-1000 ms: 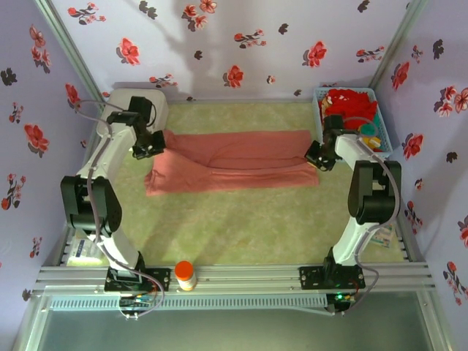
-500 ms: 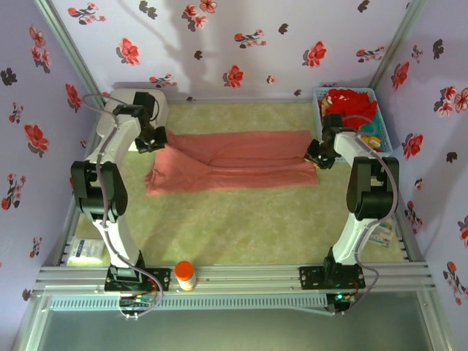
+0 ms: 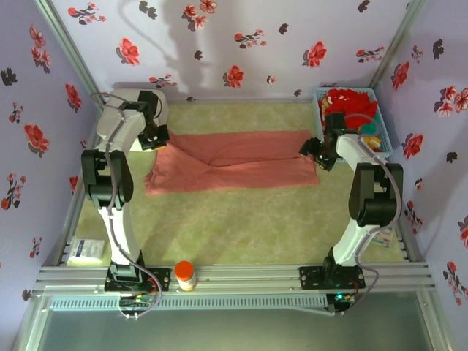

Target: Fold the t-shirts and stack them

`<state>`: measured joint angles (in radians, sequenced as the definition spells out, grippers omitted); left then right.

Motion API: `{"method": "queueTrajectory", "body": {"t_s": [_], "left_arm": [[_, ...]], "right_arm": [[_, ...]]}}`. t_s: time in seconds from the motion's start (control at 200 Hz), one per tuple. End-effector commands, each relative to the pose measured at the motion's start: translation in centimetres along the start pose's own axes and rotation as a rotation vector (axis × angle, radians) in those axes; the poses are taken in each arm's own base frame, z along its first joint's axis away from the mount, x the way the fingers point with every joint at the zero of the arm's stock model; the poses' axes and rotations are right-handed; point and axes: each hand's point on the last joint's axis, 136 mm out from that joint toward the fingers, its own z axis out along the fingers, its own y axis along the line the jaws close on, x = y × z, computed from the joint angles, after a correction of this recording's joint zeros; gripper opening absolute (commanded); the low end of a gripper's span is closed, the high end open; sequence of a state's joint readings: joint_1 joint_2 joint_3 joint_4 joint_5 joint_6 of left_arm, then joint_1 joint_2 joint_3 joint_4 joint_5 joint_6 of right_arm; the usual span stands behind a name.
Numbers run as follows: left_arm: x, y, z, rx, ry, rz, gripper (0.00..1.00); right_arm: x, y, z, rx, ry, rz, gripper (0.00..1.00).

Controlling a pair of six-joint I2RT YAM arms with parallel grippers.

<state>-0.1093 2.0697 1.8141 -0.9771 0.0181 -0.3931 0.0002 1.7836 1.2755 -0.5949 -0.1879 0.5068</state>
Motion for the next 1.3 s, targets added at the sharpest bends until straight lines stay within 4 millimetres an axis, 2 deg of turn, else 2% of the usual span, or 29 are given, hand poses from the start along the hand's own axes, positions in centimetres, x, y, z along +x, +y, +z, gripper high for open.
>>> {"method": "queueTrajectory", "body": {"t_s": [0.0, 0.105, 0.19, 0.3, 0.39, 0.445, 0.455, 0.625, 0.755, 0.91, 1.12, 1.295], "left_arm": [[-1.5, 0.8, 0.9, -0.026, -0.004, -0.008, 0.15], [-2.1, 1.4, 1.9, -0.052, 0.013, -0.002, 0.39], [-2.0, 1.7, 1.8, -0.062, 0.023, -0.006, 0.46], [-1.0, 0.9, 0.3, -0.043, -0.003, -0.003, 0.47], [0.9, -0.6, -0.7, 0.012, -0.011, -0.004, 0.47], [2.8, -1.4, -0.8, 0.055, 0.010, -0.016, 0.47], [2.6, -1.8, -1.0, 0.072, -0.010, -0.017, 0.47], [7.2, -3.1, -0.1, 0.126, 0.004, -0.056, 0.46], [9.6, -4.5, 1.2, 0.185, 0.014, -0.086, 0.46], [10.6, -4.9, 2.9, 0.200, 0.026, -0.108, 0.46], [10.1, -5.2, 4.6, 0.207, 0.016, -0.128, 0.46], [9.7, -5.6, 5.2, 0.212, 0.011, -0.129, 0.43]], "right_arm": [[0.1, 0.6, -1.6, -0.027, -0.037, -0.014, 0.75], [0.7, 0.7, -2.1, -0.035, -0.035, -0.023, 0.75], [1.2, 0.6, -2.2, -0.036, -0.032, -0.027, 0.75], [1.8, 0.3, -2.2, -0.033, -0.033, -0.028, 0.75], [2.2, 0.4, -2.2, -0.038, -0.030, -0.029, 0.75], [2.5, 0.5, -2.3, -0.037, -0.030, -0.033, 0.75], [2.6, 0.5, -2.2, -0.036, -0.029, -0.034, 0.75], [3.1, 0.6, -2.3, -0.037, -0.031, -0.039, 0.75], [3.3, 0.7, -2.0, -0.039, -0.025, -0.039, 0.75], [3.6, 0.8, -1.7, -0.039, -0.019, -0.046, 0.75], [3.7, 0.6, -1.8, -0.030, -0.017, -0.053, 0.75], [4.0, 0.5, -1.6, -0.026, -0.009, -0.057, 0.75]]}}
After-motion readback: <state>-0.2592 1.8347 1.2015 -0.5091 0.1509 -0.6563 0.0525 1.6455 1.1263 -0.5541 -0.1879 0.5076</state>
